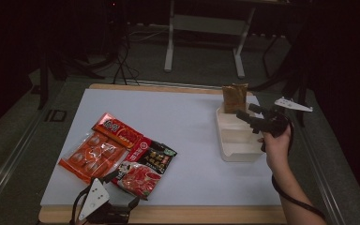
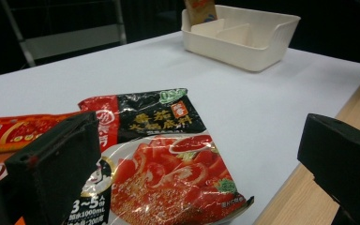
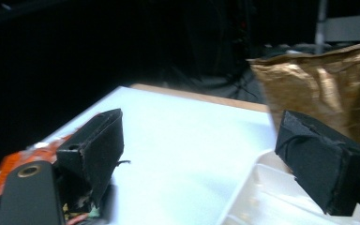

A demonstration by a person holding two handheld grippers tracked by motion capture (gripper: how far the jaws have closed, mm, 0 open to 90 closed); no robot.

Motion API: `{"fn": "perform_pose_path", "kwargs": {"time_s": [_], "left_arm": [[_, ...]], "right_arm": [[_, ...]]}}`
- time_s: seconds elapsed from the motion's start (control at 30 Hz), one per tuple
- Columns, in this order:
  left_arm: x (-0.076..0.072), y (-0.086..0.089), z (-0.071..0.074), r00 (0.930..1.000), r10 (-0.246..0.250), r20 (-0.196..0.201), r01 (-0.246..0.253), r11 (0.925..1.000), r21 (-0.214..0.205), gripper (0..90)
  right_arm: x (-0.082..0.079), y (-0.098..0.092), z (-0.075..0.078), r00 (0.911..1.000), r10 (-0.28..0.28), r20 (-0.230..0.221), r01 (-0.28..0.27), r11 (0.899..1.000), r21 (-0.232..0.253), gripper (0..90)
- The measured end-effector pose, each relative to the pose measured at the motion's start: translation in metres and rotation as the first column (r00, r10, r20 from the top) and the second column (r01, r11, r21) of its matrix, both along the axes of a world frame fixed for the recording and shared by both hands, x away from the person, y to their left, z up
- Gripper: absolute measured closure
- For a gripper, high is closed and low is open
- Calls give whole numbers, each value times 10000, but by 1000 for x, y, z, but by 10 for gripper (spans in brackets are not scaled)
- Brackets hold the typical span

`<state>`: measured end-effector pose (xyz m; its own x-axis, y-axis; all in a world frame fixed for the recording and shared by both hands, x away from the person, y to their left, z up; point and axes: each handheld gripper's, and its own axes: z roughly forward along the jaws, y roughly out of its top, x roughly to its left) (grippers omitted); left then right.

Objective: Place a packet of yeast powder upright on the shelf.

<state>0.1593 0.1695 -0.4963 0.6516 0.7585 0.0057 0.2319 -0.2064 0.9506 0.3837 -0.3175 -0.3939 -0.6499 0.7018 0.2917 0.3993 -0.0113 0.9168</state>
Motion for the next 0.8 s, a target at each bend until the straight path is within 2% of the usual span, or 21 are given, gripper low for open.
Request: {"fn": "perform_pose_path", "kwargs": {"time_s": [0.07, 0.1, 0.2, 0.23, 0.33, 0.43, 0.6, 0.63, 0.8], "left_arm": [[2, 0, 2, 9998, -93, -159, 92, 9999, -44, 3], [2, 0, 3, 9998, -122, -132, 121, 9999, -115, 3], [5, 0, 7, 9990, -259, -370, 248, 9993, -295, 3], [6, -1, 8, 9984, -324, -462, 312, 9992, -266, 3], [8, -4, 11, 9952, -616, -764, 610, 9981, -105, 3], [10, -8, 13, 9926, -881, -836, 878, 9961, -68, 3], [13, -8, 15, 9920, -896, -891, 888, 9960, -120, 3], [18, -5, 18, 9932, -724, -909, 721, 9974, -69, 3], [28, 2, 25, 9958, -378, -832, 382, 9993, 27, 3]], "right_arm": [[-8, 1, -2, 9998, 87, 177, -85, 9999, -104, 153], [-13, 3, -5, 9993, 317, 172, -316, 9995, -72, 153], [-26, 8, -12, 9976, 679, 146, -672, 9968, -431, 154], [-31, 10, -14, 9969, 770, 163, -759, 9954, -587, 154], [-47, 16, -19, 9935, 1092, 331, -1069, 9922, -643, 153], [-61, 19, -21, 9901, 1285, 570, -1247, 9900, -665, 153], [-77, 24, -24, 9838, 1552, 894, -1500, 9867, -628, 154], [-86, 26, -25, 9804, 1623, 1116, -1555, 9855, -673, 154], [-100, 31, -27, 9708, 1917, 1440, -1818, 9801, -793, 153]]}}
